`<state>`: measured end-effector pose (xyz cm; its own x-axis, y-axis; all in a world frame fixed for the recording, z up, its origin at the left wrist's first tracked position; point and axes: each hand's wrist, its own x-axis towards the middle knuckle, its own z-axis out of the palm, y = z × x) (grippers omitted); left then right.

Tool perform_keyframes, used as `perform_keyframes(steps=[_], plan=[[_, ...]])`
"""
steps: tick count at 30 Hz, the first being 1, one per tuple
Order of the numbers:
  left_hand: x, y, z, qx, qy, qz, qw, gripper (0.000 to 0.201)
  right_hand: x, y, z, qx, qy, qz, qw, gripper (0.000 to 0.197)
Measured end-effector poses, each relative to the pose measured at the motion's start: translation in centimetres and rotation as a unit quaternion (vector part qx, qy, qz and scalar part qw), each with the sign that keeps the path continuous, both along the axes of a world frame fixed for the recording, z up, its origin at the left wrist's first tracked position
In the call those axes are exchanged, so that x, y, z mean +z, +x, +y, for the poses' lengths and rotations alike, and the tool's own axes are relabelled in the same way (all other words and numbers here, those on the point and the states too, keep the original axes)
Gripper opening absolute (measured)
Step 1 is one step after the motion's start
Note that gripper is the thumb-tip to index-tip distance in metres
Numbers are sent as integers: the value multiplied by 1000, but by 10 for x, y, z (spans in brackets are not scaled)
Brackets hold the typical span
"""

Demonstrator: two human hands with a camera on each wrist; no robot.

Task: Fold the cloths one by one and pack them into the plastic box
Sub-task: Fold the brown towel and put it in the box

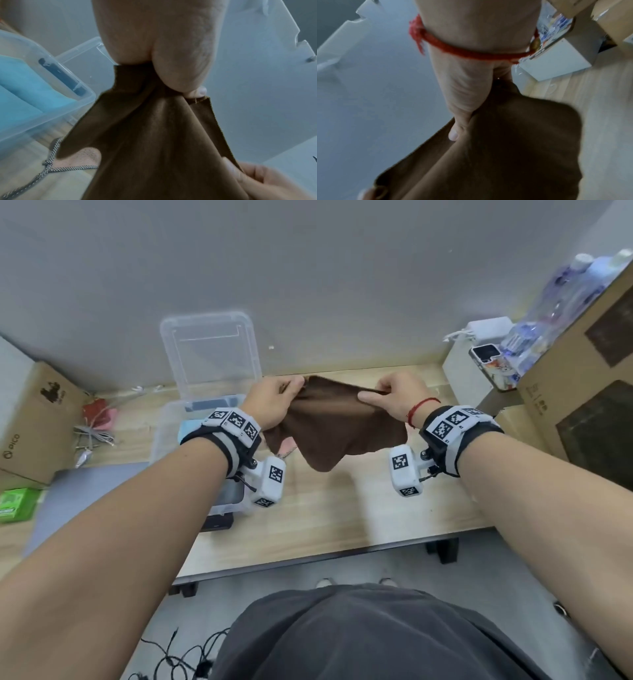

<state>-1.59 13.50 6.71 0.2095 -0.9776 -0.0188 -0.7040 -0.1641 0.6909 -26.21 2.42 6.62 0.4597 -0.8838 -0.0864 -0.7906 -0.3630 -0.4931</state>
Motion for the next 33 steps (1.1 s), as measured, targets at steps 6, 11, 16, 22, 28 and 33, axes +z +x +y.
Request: perform_keyframes(steps=[6,11,16,22,28,33], plan=[[-8,-14,-1,84,8,-43,995,54,-31,-43,14,73,45,132,988,48],[-13,-22,1,129,11,-79,988,54,-65,-71,16,77,100,147,981,55],[-3,-26,0,163,14,-85,983,54,-79,-85,14,67,91,134,984,36],[-2,-27,-8,184,23,-84,979,57,-92,-101,-2,-26,136,35,990,29],[-5,-22,-17,200,34,-80,976,57,-77,-94,-28,-134,96,-123,978,13],[-19,-23,-28,166,67,-71,981,56,-68,-71,-41,-103,92,-152,979,19]])
